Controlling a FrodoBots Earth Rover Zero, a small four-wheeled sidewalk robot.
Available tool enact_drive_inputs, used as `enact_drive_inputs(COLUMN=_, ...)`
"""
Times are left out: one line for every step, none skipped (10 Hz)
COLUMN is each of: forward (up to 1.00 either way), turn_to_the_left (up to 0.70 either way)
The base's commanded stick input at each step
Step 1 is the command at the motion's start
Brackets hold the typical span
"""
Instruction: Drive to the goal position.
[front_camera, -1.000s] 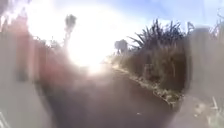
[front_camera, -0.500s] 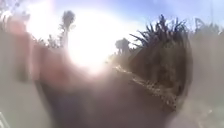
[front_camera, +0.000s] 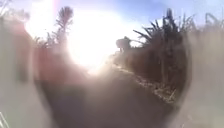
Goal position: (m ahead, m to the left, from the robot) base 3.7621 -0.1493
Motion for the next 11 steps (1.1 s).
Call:
enact_drive_inputs(forward=1.00, turn_to_the_left=0.00)
enact_drive_inputs(forward=1.00, turn_to_the_left=0.00)
enact_drive_inputs(forward=1.00, turn_to_the_left=0.00)
enact_drive_inputs(forward=1.00, turn_to_the_left=0.00)
enact_drive_inputs(forward=1.00, turn_to_the_left=0.00)
enact_drive_inputs(forward=1.00, turn_to_the_left=0.00)
enact_drive_inputs(forward=1.00, turn_to_the_left=0.00)
enact_drive_inputs(forward=1.00, turn_to_the_left=0.00)
enact_drive_inputs(forward=1.00, turn_to_the_left=0.00)
enact_drive_inputs(forward=1.00, turn_to_the_left=0.00)
enact_drive_inputs(forward=1.00, turn_to_the_left=0.00)
